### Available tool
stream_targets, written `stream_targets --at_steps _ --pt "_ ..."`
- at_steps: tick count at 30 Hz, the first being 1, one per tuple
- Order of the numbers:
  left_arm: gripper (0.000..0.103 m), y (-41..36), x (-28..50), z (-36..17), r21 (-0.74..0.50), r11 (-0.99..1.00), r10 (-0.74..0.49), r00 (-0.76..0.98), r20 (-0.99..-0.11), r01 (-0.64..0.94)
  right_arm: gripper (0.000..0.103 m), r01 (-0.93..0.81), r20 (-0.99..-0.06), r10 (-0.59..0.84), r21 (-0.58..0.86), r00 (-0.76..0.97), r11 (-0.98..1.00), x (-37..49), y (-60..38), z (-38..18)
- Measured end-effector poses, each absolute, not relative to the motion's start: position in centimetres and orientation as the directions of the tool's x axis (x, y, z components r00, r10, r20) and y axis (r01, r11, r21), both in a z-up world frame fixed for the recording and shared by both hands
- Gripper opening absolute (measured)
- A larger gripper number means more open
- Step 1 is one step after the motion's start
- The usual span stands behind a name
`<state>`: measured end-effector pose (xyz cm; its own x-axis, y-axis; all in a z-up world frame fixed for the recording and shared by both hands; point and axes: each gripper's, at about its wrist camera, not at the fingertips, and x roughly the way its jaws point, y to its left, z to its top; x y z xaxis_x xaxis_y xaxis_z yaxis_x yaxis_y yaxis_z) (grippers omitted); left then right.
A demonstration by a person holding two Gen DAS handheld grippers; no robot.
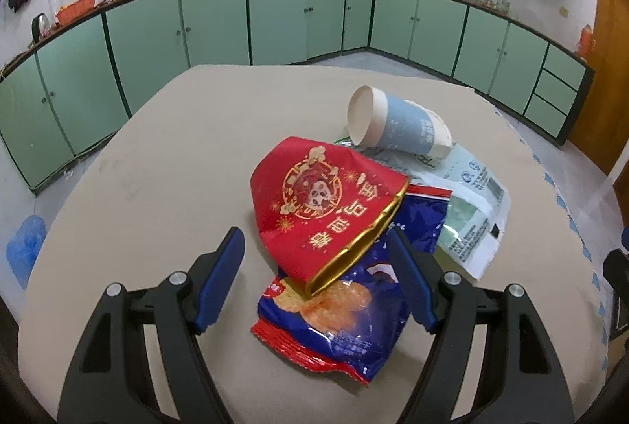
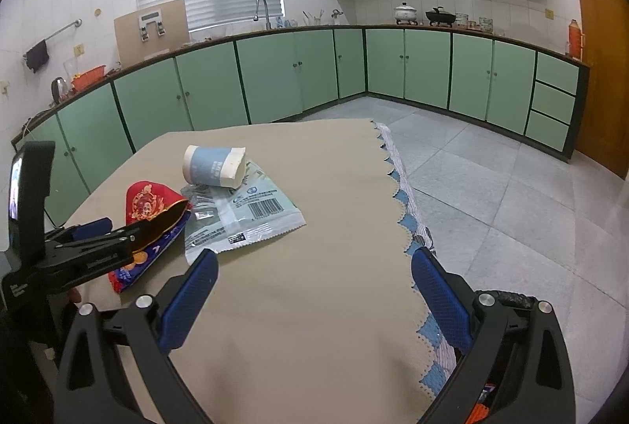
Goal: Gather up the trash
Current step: 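Return both tools to the table and approach the red snack bag and blue biscuit bag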
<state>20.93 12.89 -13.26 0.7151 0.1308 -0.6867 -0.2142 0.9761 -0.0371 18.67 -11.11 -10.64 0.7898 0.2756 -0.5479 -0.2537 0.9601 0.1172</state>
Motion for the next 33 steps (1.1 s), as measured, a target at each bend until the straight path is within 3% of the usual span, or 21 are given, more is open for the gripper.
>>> stream_targets --at_steps 3,11,19,24,33 --pt "0.072 13.4 21.0 -13.4 -0.044 0.971 0.140 0.707 -0.693 -0.235 0.097 -0.259 -0.549 0.280 0.117 0.788 0.959 18.8 -10.9 -10.7" --pt "0.056 15.8 20.5 -13.3 -0.064 0.957 0.161 0.700 -0.696 -0.283 0.097 -0.286 -0.550 0.300 0.113 0.779 0.951 18.8 -9.8 -10.8" --pt "0.055 18.2 18.9 -13.2 -0.093 0.946 0.160 0.693 -0.703 -0.312 0.097 -0.308 -0.556 0.314 0.107 0.769 0.945 18.7 -8.5 -10.9" --pt "0.055 17.6 17.4 -13.2 -0.041 0.957 0.179 0.699 -0.692 -0.286 0.097 -0.324 -0.558 0.322 0.098 0.765 0.941 18.5 -7.7 -11.0" --pt "0.055 19.4 17.8 -14.8 -0.052 0.945 0.176 0.638 -0.750 -0.323 0.097 -0.334 -0.562 0.322 0.085 0.762 0.939 18.0 -7.1 -11.0"
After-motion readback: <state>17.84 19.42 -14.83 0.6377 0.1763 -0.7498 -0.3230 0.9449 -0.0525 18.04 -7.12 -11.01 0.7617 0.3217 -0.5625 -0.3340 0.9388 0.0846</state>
